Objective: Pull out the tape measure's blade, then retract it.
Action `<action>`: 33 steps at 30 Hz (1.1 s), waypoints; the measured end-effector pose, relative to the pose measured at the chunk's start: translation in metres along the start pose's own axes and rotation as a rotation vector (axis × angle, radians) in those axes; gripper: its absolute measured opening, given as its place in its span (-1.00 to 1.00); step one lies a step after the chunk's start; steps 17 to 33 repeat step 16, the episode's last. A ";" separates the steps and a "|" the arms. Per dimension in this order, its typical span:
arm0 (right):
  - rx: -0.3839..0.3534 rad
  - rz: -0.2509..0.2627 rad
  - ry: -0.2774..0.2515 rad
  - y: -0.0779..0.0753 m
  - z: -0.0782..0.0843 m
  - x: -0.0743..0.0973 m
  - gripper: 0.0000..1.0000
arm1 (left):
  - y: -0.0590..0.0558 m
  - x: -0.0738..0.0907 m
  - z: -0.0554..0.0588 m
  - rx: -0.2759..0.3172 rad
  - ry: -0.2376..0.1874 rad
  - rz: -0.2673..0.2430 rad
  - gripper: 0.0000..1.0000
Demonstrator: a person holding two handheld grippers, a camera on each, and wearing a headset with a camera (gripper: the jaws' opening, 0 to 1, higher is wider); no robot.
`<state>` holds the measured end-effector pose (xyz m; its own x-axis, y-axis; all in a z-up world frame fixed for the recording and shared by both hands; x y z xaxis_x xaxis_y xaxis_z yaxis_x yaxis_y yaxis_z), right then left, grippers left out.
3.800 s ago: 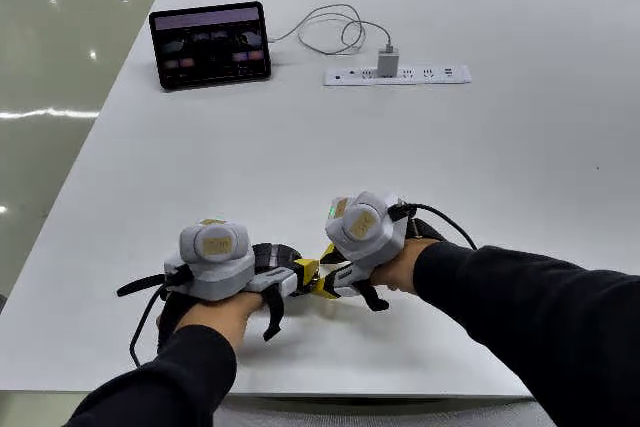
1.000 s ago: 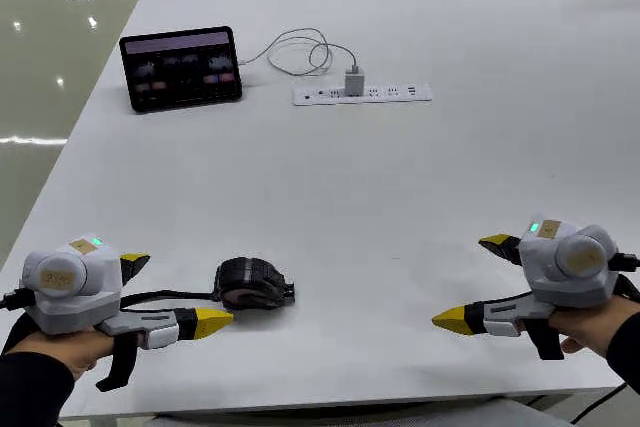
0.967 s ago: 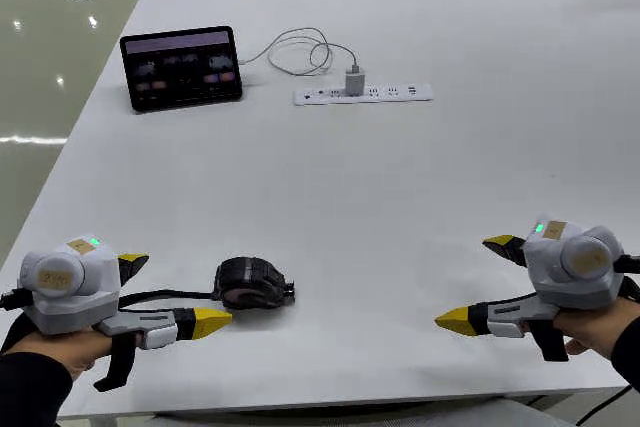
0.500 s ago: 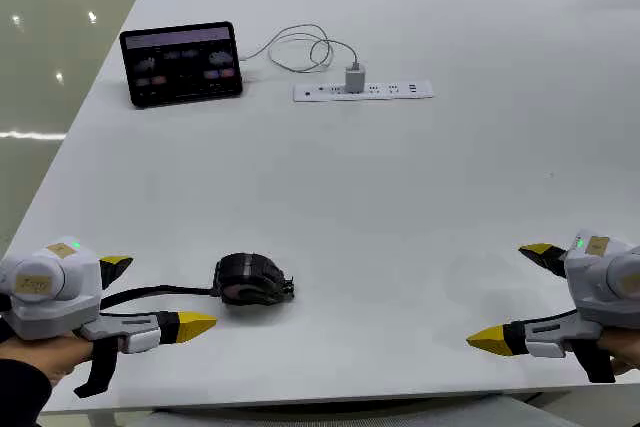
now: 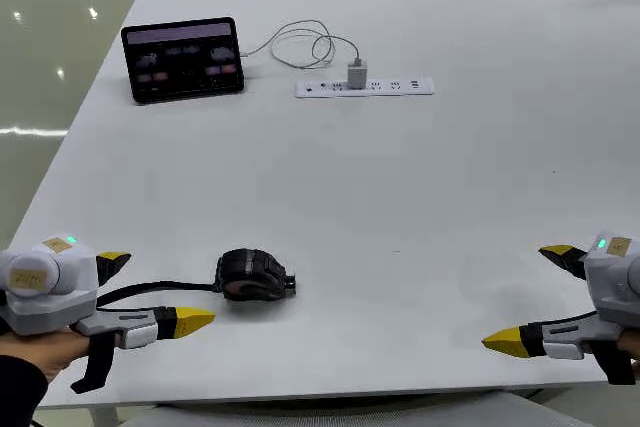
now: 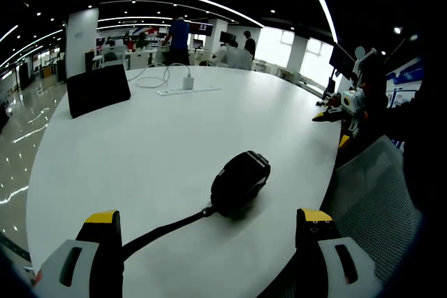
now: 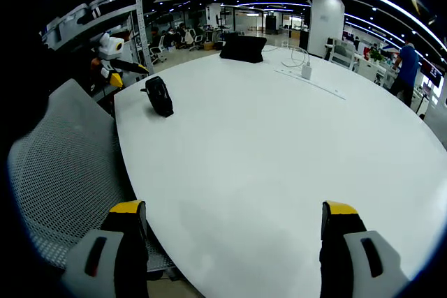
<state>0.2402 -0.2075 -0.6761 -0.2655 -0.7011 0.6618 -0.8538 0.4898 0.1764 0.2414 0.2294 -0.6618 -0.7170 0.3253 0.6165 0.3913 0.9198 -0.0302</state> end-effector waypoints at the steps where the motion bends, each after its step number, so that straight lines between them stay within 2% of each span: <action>1: -0.001 0.000 0.000 0.000 0.000 0.000 1.00 | 0.000 0.000 0.000 -0.001 0.001 -0.001 1.00; 3: -0.002 0.001 0.000 -0.001 0.001 0.001 1.00 | -0.001 0.001 0.001 0.016 0.005 0.012 1.00; 33: -0.005 0.001 0.000 -0.001 0.002 0.004 1.00 | 0.001 0.002 0.000 0.002 0.007 0.004 1.00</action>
Point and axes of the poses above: the centre of the closed fingertips' face, and the gripper's own axes: x roughly backward along the fingers, y roughly to its left, z roughly out of its underside, the point moved 3 cm from there along x, roughly backward along the fingers, and after that the axes turned 13 degrees about -z, right-handed, at the moved point
